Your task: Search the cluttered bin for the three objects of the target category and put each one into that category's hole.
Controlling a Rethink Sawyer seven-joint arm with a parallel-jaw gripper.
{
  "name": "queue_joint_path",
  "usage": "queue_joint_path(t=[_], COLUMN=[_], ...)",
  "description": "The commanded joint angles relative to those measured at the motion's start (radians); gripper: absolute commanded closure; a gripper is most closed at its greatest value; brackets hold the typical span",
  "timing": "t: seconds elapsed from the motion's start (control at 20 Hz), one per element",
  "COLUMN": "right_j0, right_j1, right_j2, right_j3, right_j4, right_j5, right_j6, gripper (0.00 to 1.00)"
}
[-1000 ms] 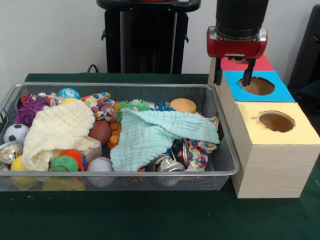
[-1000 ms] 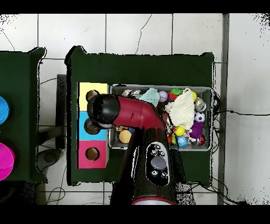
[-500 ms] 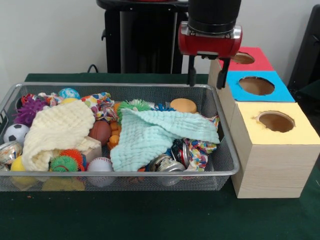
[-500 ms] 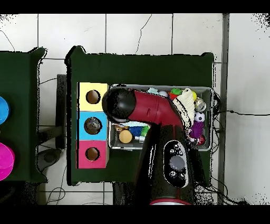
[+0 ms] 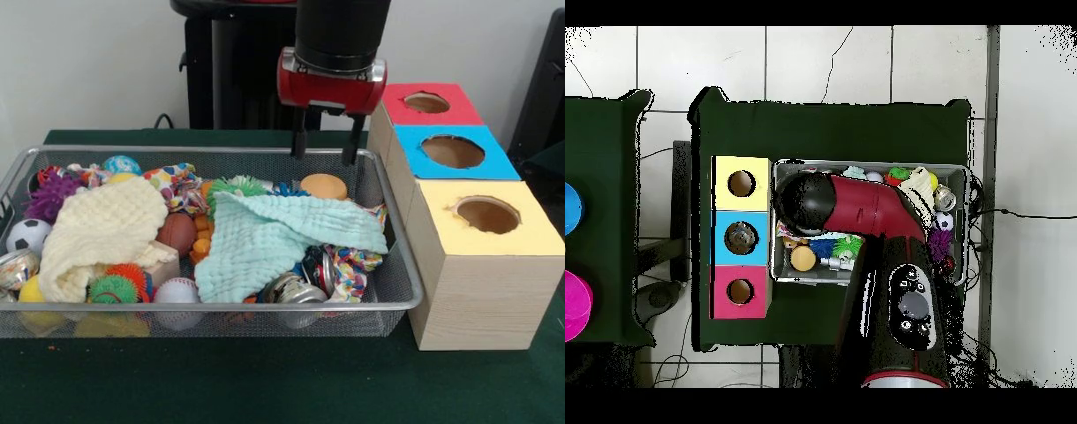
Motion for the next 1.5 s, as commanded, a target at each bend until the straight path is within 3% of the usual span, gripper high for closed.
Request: queue_joint_path(t=[0.05, 0.4, 0.85, 1.25, 1.5], right_j0=[-0.08, -0.151, -0.24, -0.274, -0.284], right_j1=[0.081, 0.097, 0.103, 0.129, 0.188], right_j2=[0.09, 0.117, 0.164, 0.167, 0.16], right_j3=[0.019, 0.015, -0.027, -0.06, -0.096], right_j4=[-0.112, -0.187, -0.279, -0.4, -0.478], right_j5=[-0.102, -0.136, -0.106, -0.135, -0.207], right_j6=[-0.091, -0.132, -0.189, -0.184, -0.14], gripper=[0.0, 0.0, 0.0, 0.0, 0.0])
